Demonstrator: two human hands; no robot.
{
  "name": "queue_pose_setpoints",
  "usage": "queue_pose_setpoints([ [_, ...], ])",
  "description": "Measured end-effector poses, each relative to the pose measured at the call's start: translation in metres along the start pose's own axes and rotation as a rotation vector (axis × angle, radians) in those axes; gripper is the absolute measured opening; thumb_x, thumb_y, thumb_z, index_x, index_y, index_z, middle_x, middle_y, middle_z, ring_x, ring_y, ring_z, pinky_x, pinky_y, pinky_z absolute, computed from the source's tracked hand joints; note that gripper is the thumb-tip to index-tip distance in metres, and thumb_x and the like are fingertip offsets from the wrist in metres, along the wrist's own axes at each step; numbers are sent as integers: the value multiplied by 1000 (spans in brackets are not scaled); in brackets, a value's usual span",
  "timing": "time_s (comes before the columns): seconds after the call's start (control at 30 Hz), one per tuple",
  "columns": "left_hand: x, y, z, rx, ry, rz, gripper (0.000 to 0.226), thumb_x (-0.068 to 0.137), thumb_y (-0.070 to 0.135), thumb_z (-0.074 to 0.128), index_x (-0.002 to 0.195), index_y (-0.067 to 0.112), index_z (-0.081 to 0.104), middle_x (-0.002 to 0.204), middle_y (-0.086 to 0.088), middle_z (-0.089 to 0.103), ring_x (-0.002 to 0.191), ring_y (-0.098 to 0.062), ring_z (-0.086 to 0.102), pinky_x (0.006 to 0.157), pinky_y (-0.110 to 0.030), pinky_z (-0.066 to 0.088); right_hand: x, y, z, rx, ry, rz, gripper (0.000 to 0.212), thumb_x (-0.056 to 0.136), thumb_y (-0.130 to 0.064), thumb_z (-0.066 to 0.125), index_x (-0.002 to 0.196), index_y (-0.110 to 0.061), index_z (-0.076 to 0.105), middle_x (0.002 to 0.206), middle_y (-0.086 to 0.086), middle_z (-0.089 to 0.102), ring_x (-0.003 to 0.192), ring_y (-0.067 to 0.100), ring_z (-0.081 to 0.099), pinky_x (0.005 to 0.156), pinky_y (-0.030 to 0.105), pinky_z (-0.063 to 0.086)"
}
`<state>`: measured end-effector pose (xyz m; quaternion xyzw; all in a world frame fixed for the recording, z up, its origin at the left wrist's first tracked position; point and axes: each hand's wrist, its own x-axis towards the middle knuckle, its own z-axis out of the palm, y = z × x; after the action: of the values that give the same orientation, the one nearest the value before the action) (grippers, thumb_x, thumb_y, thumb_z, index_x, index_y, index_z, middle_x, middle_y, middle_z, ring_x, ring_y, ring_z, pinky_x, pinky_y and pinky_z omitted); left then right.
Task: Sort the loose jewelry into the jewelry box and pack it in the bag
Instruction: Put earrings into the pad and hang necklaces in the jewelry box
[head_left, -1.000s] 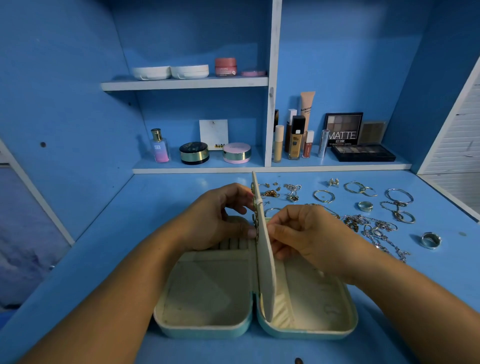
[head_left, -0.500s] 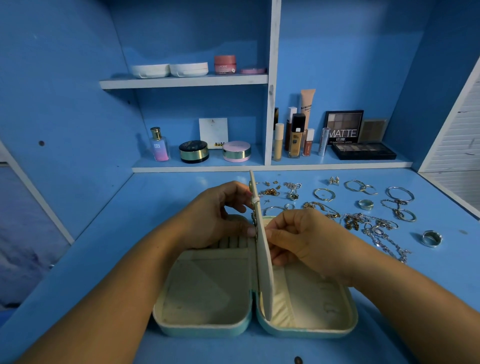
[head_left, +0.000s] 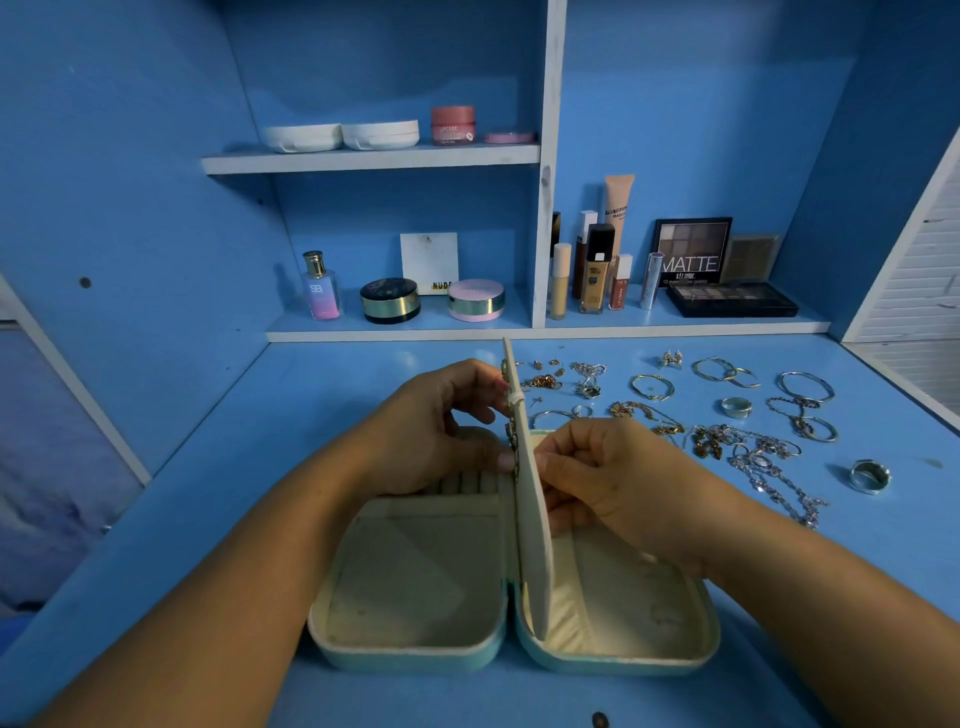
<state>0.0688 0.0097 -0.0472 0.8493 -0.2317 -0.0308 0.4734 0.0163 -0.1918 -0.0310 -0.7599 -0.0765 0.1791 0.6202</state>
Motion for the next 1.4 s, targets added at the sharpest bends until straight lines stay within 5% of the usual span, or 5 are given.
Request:
queue_pose_setpoints([
  [0.2, 1, -1, 0, 4, 6, 0, 46, 67, 30, 81, 109, 30, 63, 107, 7, 69, 101, -15, 64, 84, -50, 55, -1, -1, 0, -21, 5, 17, 19, 95, -9, 53, 98, 8, 60, 94, 25, 69, 76, 26, 68, 70, 28, 60],
  [0.67, 0, 2, 1, -12, 9, -12, 61, 55, 46, 79, 110, 26, 62, 110, 4, 69, 106, -20, 64, 87, -57, 52, -1, 4, 3, -13, 60, 34, 17, 94, -12, 56, 92, 4, 62, 87, 21, 71, 81, 31, 70, 79, 39, 59],
  [1.1, 0, 1, 2, -16, 11, -18, 56, 56, 45, 80, 108, 30, 63, 109, 4, 69, 105, -20, 65, 89, -58, 51, -2, 7, 10, -144, 125, -26, 20, 93, -19, 58, 85, -2, 64, 78, 13, 72, 65, 20, 69, 59, 21, 57],
  [1.4, 0, 2, 2, -16, 13, -11, 60, 56, 46, 78, 110, 27, 62, 110, 5, 69, 106, -20, 64, 88, -55, 52, -2, 6, -2, -372, 98, -151, 9, 91, -17, 60, 85, -17, 66, 75, 5, 72, 69, 19, 70, 72, 37, 59],
])
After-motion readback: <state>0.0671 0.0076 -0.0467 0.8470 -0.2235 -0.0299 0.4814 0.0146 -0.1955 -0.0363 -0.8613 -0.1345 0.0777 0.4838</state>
